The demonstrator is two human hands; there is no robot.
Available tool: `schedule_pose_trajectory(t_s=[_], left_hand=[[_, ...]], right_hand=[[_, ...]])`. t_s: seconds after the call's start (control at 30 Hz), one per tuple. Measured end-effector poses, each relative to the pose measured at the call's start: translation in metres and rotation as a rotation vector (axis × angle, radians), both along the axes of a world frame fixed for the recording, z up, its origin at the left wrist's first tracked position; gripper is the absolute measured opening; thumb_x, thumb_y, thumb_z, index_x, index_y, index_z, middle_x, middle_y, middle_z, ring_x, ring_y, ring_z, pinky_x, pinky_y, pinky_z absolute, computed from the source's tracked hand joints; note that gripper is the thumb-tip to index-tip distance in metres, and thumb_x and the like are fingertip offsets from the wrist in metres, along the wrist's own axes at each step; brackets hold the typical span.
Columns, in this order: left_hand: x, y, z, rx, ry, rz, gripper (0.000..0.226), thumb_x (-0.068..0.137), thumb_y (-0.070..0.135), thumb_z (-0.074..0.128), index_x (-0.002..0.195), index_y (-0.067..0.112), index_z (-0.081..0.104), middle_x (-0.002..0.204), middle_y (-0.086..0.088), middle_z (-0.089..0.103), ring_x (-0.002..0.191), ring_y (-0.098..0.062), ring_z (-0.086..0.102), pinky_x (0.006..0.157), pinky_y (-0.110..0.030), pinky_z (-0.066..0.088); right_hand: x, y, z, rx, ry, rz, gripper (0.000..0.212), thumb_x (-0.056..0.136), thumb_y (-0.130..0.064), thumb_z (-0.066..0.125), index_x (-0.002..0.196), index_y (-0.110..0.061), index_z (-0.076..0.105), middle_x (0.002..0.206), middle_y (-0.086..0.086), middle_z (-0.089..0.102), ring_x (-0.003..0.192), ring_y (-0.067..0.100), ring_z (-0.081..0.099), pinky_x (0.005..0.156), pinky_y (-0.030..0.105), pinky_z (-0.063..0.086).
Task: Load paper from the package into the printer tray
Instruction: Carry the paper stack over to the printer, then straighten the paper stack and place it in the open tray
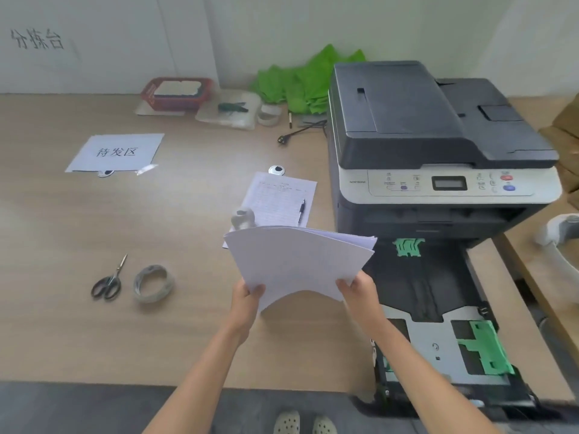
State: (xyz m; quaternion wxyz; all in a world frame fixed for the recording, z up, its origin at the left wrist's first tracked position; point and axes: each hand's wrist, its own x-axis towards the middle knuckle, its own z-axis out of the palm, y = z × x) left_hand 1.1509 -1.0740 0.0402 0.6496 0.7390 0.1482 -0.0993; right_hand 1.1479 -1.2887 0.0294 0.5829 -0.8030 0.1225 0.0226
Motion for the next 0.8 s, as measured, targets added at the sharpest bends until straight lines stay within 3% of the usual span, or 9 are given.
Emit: schedule_pose_trajectory(t_s=[0.1, 0.23, 0.37, 0.47, 0.53, 0.6, 0.67, 0.73, 0.8], left_hand=[[0.003, 0.000, -0.008, 0.010, 0.018, -0.013, 0.027, 0.094, -0.001, 0.043, 0.099, 0.016, 0.063, 0.096, 0.004, 0.066, 0.087, -0.005, 0.061, 0.064, -0.008, 0.049], [0.014, 0.003, -0.006, 0.128, -0.022, 0.020, 0.027, 0.092, -0.005, 0.042, 0.094, 0.012, 0.063, 0.095, -0.003, 0.065, 0.089, -0.017, 0.059, 0.074, -0.024, 0.047], [0.027, 0.011, 0.019, 0.360, -0.140, 0.012, 0.034, 0.086, -0.016, 0.037, 0.093, 0.006, 0.063, 0.068, 0.003, 0.054, 0.064, -0.014, 0.047, 0.052, -0.004, 0.038], [0.041, 0.026, 0.037, 0.576, -0.238, -0.035, 0.037, 0.079, -0.018, 0.034, 0.095, -0.001, 0.063, 0.059, -0.002, 0.046, 0.058, -0.022, 0.037, 0.049, -0.013, 0.032], [0.050, 0.033, 0.050, 0.715, -0.296, -0.099, 0.046, 0.071, -0.017, 0.031, 0.095, 0.008, 0.061, 0.055, -0.003, 0.039, 0.055, -0.024, 0.031, 0.051, -0.029, 0.027], [0.057, 0.036, 0.066, 0.851, -0.348, -0.150, 0.046, 0.063, -0.019, 0.031, 0.089, 0.008, 0.059, 0.051, 0.001, 0.034, 0.056, -0.029, 0.032, 0.052, -0.032, 0.020], [0.060, 0.035, 0.080, 1.015, -0.424, -0.223, 0.049, 0.059, -0.020, 0.034, 0.090, 0.009, 0.060, 0.057, -0.005, 0.048, 0.062, -0.035, 0.044, 0.060, -0.031, 0.022], [0.060, 0.028, 0.090, 1.134, -0.468, -0.331, 0.054, 0.062, -0.019, 0.035, 0.098, 0.012, 0.061, 0.076, -0.012, 0.063, 0.072, -0.034, 0.050, 0.068, -0.030, 0.021], [0.059, 0.019, 0.092, 1.197, -0.474, -0.436, 0.055, 0.068, -0.019, 0.035, 0.105, 0.014, 0.059, 0.089, -0.010, 0.066, 0.080, -0.031, 0.052, 0.070, -0.028, 0.021]], right_hand=[[0.004, -0.001, 0.000, -0.026, -0.001, -0.001, 0.019, 0.085, 0.006, 0.047, 0.078, -0.008, 0.058, 0.072, 0.001, 0.058, 0.066, 0.010, 0.051, 0.052, 0.006, 0.036], [0.009, -0.009, 0.026, 0.170, -0.068, -0.015, 0.025, 0.083, 0.007, 0.058, 0.085, -0.016, 0.066, 0.077, -0.015, 0.070, 0.070, -0.006, 0.063, 0.067, 0.014, 0.050], [0.020, -0.030, 0.057, 0.381, -0.122, -0.074, 0.026, 0.076, 0.006, 0.068, 0.100, -0.005, 0.067, 0.077, -0.014, 0.076, 0.075, 0.003, 0.070, 0.068, 0.016, 0.055], [0.028, -0.045, 0.076, 0.269, -0.127, -0.003, 0.018, 0.074, 0.002, 0.072, 0.087, -0.010, 0.069, 0.072, -0.011, 0.075, 0.069, 0.001, 0.067, 0.066, 0.013, 0.053], [0.033, -0.051, 0.085, 0.154, -0.095, 0.070, 0.011, 0.074, -0.003, 0.074, 0.084, -0.007, 0.070, 0.075, -0.005, 0.074, 0.067, 0.001, 0.066, 0.066, 0.012, 0.051], [0.036, -0.056, 0.091, 0.049, -0.067, 0.134, 0.011, 0.074, -0.007, 0.074, 0.084, -0.005, 0.073, 0.080, 0.005, 0.074, 0.068, 0.002, 0.068, 0.066, 0.012, 0.052], [0.038, -0.055, 0.095, -0.068, -0.057, 0.199, 0.010, 0.075, -0.014, 0.075, 0.084, -0.010, 0.075, 0.083, 0.003, 0.076, 0.074, 0.005, 0.071, 0.070, 0.014, 0.053], [0.039, -0.045, 0.095, -0.108, -0.072, 0.277, 0.011, 0.078, -0.020, 0.073, 0.086, -0.013, 0.076, 0.083, 0.001, 0.076, 0.077, 0.006, 0.070, 0.071, 0.019, 0.052], [0.041, -0.031, 0.093, -0.146, -0.129, 0.319, 0.015, 0.081, -0.018, 0.069, 0.085, -0.005, 0.073, 0.077, 0.015, 0.072, 0.068, 0.009, 0.060, 0.063, 0.025, 0.046]])
